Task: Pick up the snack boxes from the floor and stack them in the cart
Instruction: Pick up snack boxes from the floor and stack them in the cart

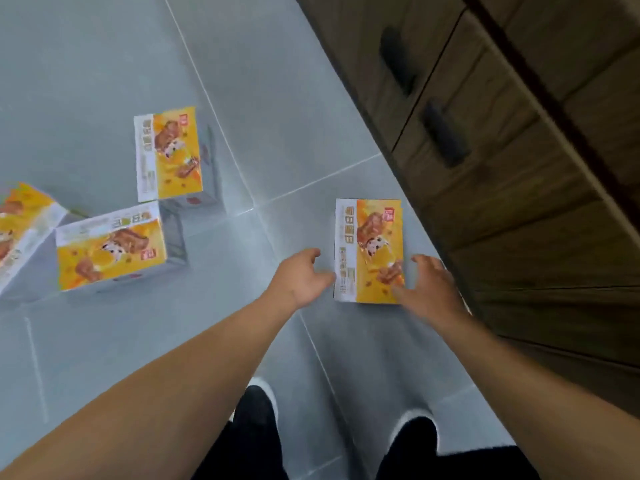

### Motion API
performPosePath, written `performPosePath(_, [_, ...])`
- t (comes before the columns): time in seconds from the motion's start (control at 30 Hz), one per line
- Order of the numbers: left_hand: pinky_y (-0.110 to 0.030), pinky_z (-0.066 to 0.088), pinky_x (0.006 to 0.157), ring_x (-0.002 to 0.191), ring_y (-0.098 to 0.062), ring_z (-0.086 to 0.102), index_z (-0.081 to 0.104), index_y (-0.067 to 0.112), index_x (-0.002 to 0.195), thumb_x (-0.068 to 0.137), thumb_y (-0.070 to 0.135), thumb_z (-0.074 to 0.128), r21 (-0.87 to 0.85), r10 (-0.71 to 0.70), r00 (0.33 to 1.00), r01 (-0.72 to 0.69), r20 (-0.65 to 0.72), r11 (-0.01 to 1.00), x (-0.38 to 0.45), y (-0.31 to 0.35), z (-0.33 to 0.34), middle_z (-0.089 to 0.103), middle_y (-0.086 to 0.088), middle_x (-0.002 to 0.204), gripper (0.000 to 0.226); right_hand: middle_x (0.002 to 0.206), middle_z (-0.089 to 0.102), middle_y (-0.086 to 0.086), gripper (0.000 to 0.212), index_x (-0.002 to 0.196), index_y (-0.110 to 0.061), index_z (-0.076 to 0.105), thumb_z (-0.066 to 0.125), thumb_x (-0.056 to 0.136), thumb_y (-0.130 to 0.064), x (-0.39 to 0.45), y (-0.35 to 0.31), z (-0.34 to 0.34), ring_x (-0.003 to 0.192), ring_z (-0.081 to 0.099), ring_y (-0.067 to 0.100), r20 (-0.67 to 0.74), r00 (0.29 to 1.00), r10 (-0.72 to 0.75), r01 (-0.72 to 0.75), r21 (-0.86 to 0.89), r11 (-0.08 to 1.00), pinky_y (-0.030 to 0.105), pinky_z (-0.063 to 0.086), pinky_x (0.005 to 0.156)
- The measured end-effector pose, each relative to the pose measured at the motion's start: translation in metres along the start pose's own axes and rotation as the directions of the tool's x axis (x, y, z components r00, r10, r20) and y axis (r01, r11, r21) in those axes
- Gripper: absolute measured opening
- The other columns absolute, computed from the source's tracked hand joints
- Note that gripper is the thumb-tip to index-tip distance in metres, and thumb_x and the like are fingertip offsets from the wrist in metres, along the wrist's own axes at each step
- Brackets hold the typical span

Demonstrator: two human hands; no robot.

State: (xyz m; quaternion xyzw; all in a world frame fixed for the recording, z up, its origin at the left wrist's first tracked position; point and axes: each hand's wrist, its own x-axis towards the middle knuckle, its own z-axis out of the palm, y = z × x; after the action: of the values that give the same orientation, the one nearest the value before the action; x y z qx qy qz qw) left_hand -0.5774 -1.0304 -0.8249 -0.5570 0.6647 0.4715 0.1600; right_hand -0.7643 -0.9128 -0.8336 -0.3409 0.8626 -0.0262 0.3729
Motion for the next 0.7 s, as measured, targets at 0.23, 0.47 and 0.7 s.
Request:
performPosePath(0.23, [-0.037, 0.049, 0.079, 0.093, -0.028, 0.058, 0.052, 0.027, 0.116, 0.094, 0.035, 0.058, -0.038, -0.012, 0.981, 0.02, 0.192, 0.999, 0.104, -0.004, 0.054, 0.062, -0.01, 0.125, 0.024, 0.125, 0.061, 0.003, 0.063, 0.126, -0.022, 0.053, 0.07, 0.076, -0.057, 0.091, 0.034, 0.058, 0.113, 0.058, 0.027, 0.21, 0.968, 0.137, -0.184, 0.227, 0.956, 0.039, 0.048, 0.096])
performPosePath(0.47, [-0.037, 0.042, 0.079, 0.09, -0.022, 0.058, 0.054, 0.052, 0.11, 0.091, 0.015, 0.06, -0.458, -0.034, 0.943, 0.192, 0.33, 0.868, 0.091, -0.028, 0.051, 0.075, 0.007, 0.101, 0.042, 0.107, 0.065, -0.001, 0.029, 0.109, -0.024, 0.063, 0.071, 0.083, -0.037, 0.062, 0.021, 0.053, 0.101, 0.062, 0.025, 0.158, 0.978, 0.134, -0.185, 0.368, 0.911, 0.041, 0.051, 0.094])
performPosePath(0.7, [-0.045, 0.053, 0.085, 0.1, -0.017, 0.069, 0.041, 0.06, 0.129, 0.092, 0.032, 0.064, -0.506, -0.045, 0.938, 0.226, 0.345, 0.832, -0.076, 0.024, -0.028, 0.068, 0.013, 0.117, 0.052, 0.102, 0.07, -0.003, 0.013, 0.082, -0.025, 0.063, 0.072, 0.084, -0.033, -0.077, -0.023, -0.06, 0.088, 0.066, 0.016, 0.26, 0.96, 0.103, -0.224, 0.497, 0.838, 0.033, 0.053, 0.084])
